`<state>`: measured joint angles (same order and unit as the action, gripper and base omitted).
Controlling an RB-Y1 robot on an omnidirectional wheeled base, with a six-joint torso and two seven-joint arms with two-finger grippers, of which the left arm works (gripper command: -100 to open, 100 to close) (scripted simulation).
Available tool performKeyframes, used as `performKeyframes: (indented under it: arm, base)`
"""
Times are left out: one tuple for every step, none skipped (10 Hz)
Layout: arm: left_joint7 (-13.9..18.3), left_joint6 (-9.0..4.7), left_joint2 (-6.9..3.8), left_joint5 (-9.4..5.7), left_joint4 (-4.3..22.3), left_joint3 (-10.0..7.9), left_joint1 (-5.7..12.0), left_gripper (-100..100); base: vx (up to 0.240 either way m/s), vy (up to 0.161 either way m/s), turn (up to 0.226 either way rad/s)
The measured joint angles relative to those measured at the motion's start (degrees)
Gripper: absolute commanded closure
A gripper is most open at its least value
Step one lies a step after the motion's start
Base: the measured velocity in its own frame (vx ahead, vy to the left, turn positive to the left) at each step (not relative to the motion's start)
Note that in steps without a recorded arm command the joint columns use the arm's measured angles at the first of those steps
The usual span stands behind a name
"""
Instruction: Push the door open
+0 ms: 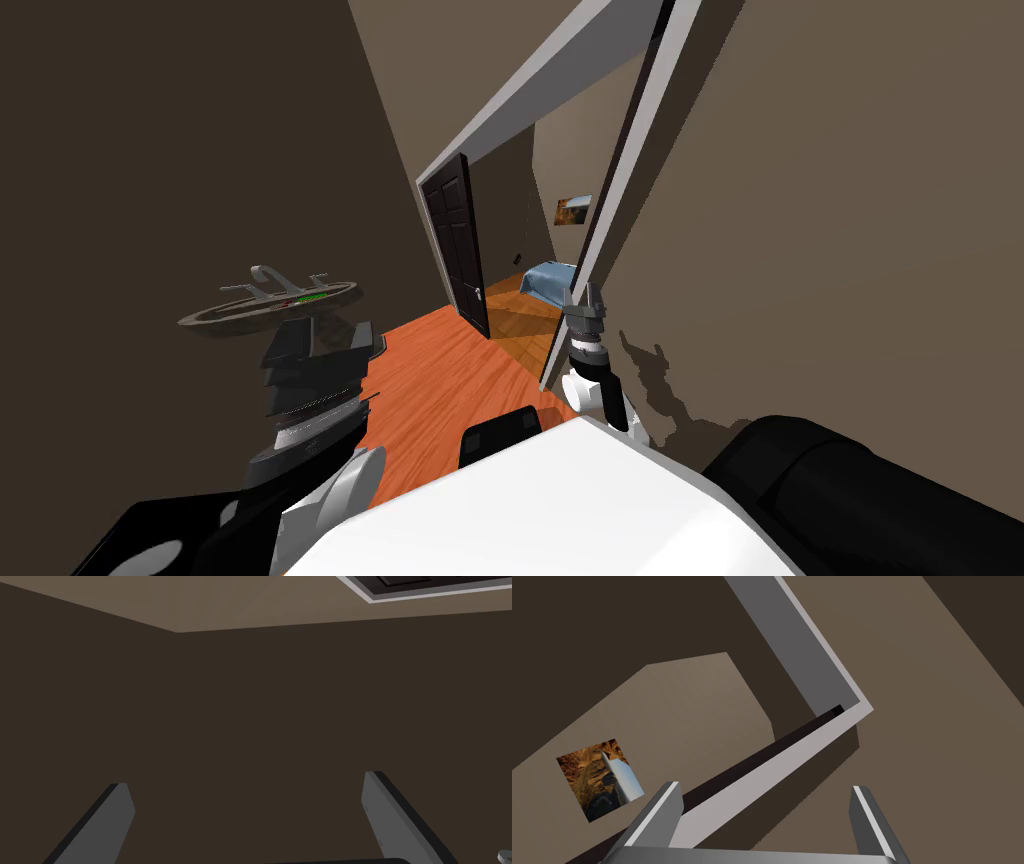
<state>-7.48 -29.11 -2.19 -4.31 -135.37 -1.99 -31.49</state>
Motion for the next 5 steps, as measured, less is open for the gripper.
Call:
performKeyframes:
  arm:
    - [0.0, 0.23, -0.14, 0.27, 0.7, 0.07, 0.40, -100]
    - [0.1, -0.20, -0.29, 0.09, 1.7, 0.22, 0.61, -100]
    - [0.2, -0.67, -0.49, 0.00, 3.0, 0.32, 1.07, -100]
    - [0.4, -0.79, -0.76, -0.12, 4.5, 0.21, 2.04, -100]
    - [0.4, -0.91, -0.85, -0.05, 6.2, 0.50, 2.89, -100]
  base:
    - [0.079, 0.048, -0.092]
    - [0.090, 0.056, -0.075]
    - [0.091, 0.072, -0.120]
    - [0.118, 0.084, -0.143]
    - [0.108, 0.086, -0.088]
